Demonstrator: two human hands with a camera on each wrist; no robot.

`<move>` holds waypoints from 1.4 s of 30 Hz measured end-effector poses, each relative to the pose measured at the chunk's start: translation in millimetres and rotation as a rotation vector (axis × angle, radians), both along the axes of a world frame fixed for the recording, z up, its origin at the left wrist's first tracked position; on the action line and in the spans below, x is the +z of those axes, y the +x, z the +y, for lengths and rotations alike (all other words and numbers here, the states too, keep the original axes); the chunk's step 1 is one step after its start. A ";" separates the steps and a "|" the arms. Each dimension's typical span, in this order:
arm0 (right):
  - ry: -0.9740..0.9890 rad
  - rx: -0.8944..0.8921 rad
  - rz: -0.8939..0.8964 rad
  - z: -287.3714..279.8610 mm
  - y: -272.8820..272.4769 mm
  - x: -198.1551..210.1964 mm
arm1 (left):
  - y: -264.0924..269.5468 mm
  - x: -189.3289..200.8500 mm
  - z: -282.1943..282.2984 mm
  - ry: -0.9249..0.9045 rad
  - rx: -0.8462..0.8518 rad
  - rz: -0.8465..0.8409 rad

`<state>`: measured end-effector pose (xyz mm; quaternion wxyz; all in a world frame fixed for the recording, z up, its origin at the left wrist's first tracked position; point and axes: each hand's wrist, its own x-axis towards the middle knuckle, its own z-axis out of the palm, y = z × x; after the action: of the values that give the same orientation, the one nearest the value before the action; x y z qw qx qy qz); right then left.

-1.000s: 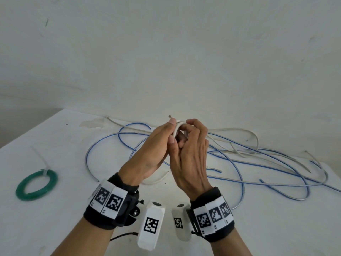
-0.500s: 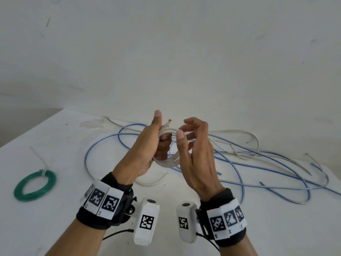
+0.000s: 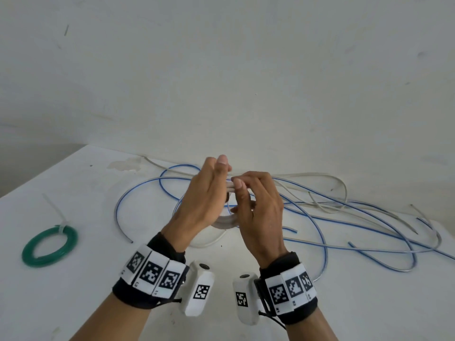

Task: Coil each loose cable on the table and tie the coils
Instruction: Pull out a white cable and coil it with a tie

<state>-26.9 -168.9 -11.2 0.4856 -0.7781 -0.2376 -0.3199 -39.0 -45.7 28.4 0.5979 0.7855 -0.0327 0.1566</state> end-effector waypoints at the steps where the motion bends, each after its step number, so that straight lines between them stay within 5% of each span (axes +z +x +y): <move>1: -0.029 0.023 0.025 -0.2 -0.7 0.7 | 1.5 -0.2 5.3 -0.002 0.007 -0.021; 6: -0.126 0.094 0.148 -2.3 -3.5 6.2 | 8.4 -1.8 23.9 0.020 0.018 -0.068; 16: -0.034 0.262 0.331 -9.2 -5.1 13.0 | 9.5 -1.8 19.7 -0.195 0.025 0.017; 19: 0.068 0.188 0.280 -5.9 -6.2 13.9 | 9.4 -1.1 17.9 -0.218 0.033 0.018; 30: 0.095 0.267 0.399 -7.5 -7.5 19.3 | 12.4 -5.0 17.6 -0.145 0.084 -0.048; 35: -0.025 0.137 0.169 -9.8 -9.4 19.4 | 11.7 -6.2 14.6 -0.081 0.054 -0.085; 42: 0.063 0.098 0.163 -14.3 -5.9 18.1 | 11.6 -6.4 11.1 -0.126 0.010 -0.073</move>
<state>-32.8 -183.2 6.9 0.5427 -0.7732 -0.2248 -0.2389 -27.4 -34.6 22.0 0.6437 0.7402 -0.0405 0.1901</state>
